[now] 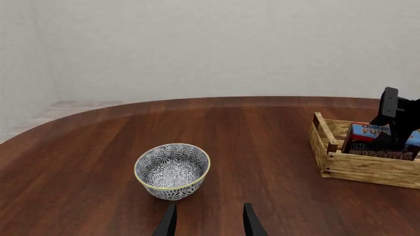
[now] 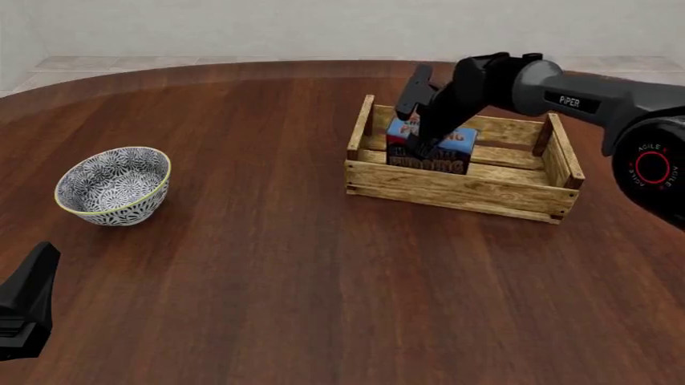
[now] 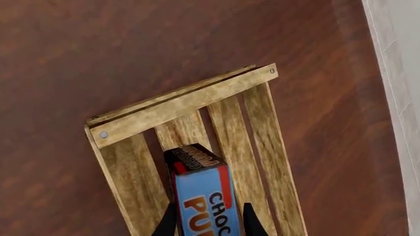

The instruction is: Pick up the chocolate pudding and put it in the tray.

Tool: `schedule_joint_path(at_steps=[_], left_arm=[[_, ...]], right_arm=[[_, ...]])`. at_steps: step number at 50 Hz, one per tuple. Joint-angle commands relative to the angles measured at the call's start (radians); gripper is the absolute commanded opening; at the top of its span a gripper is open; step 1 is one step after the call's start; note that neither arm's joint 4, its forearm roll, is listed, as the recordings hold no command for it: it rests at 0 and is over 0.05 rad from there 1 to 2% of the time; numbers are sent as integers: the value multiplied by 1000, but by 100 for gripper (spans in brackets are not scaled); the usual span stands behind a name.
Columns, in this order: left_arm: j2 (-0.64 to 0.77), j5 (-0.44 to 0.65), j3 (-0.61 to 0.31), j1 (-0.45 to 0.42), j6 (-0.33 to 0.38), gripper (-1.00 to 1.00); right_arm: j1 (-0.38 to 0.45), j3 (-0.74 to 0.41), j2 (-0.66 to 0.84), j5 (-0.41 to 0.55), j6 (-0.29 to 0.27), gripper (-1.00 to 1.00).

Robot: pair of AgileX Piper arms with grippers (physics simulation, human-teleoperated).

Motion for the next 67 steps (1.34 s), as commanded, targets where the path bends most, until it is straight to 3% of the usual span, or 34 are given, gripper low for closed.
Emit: schedule_joint_path(at_steps=[1,20,37,51,62,67], left_arm=[[0,0,0,0,0,100],[0,0,0,0,0,100],[0,0,0,0,0,100],[0,0,0,0,0,100],[0,0,0,0,0,100],[0,0,0,0,0,100]], right_arm=[[-4,0,-4,13,10,100],[3,-20,-115,77,9,100],[10,32,-259,113,-7,100],[11,140,-435,116,-10,100],[17,226,-609,110,32,100],[37,333,-726,88,34,100]])
